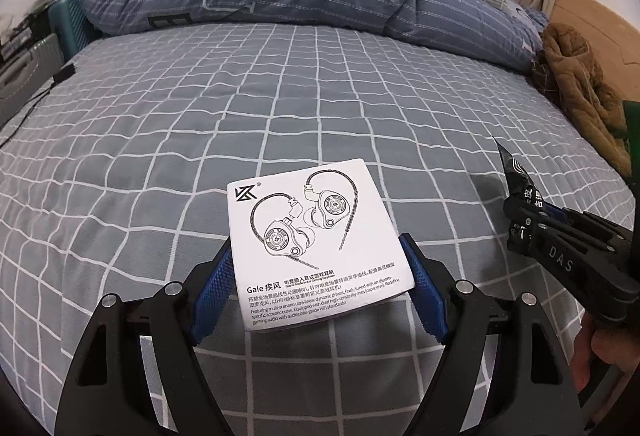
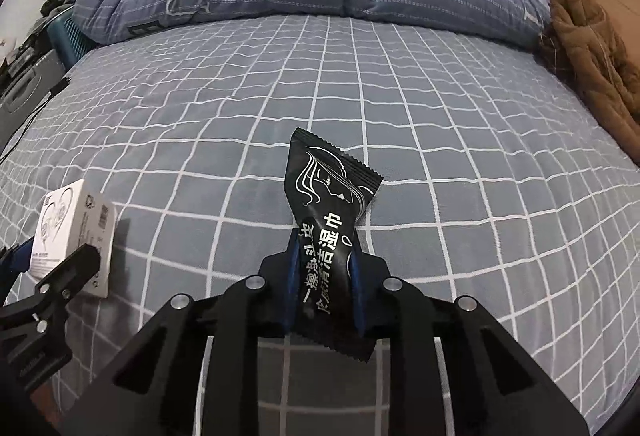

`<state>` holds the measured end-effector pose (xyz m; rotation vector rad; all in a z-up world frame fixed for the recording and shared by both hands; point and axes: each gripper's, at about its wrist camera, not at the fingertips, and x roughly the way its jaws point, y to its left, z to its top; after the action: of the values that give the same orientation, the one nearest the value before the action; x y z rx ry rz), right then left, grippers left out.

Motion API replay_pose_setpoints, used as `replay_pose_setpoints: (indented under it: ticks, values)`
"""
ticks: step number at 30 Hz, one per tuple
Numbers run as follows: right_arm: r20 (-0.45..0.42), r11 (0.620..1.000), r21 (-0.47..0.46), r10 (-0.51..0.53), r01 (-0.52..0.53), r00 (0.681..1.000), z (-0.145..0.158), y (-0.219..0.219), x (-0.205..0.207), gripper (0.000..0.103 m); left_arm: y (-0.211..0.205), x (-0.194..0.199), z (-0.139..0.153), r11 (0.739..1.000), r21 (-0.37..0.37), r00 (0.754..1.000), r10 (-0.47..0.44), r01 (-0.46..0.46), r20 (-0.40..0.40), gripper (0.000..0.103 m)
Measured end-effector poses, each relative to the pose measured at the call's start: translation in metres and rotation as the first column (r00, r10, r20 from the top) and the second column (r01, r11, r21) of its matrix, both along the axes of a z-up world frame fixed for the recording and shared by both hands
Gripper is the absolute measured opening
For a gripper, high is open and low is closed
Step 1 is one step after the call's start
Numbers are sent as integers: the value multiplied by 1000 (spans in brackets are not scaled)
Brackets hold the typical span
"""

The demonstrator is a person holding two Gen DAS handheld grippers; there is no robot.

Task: Collect trash
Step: 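Carry the white box and black packet over the black trash bin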

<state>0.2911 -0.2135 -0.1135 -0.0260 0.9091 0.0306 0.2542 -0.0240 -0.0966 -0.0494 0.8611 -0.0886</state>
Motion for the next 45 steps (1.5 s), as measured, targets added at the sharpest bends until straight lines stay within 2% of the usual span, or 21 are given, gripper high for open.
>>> replay_pose_setpoints:
  ticks: [12,16,21,29,35,45]
  values:
    - [13,999,18,26,-26,1000,13,8,-37,21,-11,-25,9,998,61,1000,-14,13,21,76]
    - [25,999,24,26,-27,999,20,9,-50,21,-7,-37,12,1000,31,1000,-5,5,21,76]
    - [29,1000,12,28,-29,999,25,10,-69,21,-7,-53,16,1000,29,999,-4,3,33,76]
    - [39,999,-5,38,-38,999,31,13,-93,21,-9,-82,16,1000,-10,1000,-22,22,13,76]
    - [54,999,-4,37,-37,998,38,15,-113,21,-9,-103,28,1000,-12,999,-18,19,40,76]
    - [49,999,6,34,-34,998,42,15,-151,21,-11,-133,31,1000,6,999,-26,26,40,76]
